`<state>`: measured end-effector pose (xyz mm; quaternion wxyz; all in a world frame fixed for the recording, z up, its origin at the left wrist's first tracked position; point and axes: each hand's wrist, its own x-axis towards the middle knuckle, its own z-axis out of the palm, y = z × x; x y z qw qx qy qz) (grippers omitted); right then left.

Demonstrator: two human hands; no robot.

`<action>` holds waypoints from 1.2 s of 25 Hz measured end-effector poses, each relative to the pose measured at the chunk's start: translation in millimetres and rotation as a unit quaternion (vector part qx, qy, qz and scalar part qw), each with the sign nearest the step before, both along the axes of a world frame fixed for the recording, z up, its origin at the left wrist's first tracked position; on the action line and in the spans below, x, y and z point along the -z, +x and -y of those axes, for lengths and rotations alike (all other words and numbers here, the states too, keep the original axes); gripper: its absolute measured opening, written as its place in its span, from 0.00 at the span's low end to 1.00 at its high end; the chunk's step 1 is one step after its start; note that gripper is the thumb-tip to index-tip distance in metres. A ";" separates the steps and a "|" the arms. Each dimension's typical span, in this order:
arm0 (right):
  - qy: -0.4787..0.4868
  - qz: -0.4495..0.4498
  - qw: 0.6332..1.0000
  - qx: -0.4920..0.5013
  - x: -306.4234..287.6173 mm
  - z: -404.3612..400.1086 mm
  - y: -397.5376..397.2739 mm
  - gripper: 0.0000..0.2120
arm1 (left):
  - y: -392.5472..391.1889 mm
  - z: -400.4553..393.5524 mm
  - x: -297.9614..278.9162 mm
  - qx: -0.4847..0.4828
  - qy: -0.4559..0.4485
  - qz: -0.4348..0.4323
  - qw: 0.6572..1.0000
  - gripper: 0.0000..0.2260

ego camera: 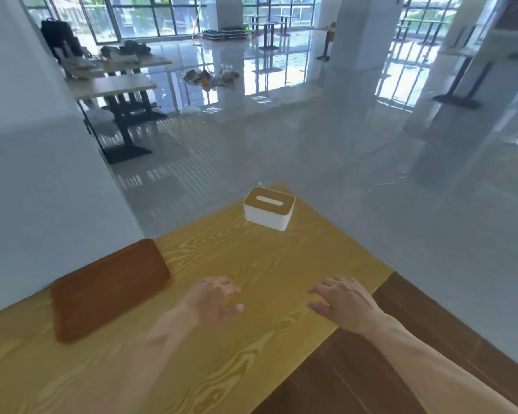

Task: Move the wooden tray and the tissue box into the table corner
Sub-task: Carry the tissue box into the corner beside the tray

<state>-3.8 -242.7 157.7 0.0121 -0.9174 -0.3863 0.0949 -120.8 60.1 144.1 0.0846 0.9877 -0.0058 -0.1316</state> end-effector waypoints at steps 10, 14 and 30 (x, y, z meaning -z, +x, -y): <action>-0.005 -0.008 0.997 0.078 4.0 58.3 31.9 0.23 | 74.1 64.4 6.2 0.049 0.020 -0.008 0.999 0.23; -0.025 -0.025 0.997 0.066 13.1 40.2 75.6 0.22 | 112.4 46.0 15.6 0.037 0.018 -0.026 0.999 0.23; -0.057 -0.075 0.994 0.046 49.4 -110.1 265.4 0.27 | 292.2 -87.3 26.7 0.023 0.075 -0.136 0.988 0.32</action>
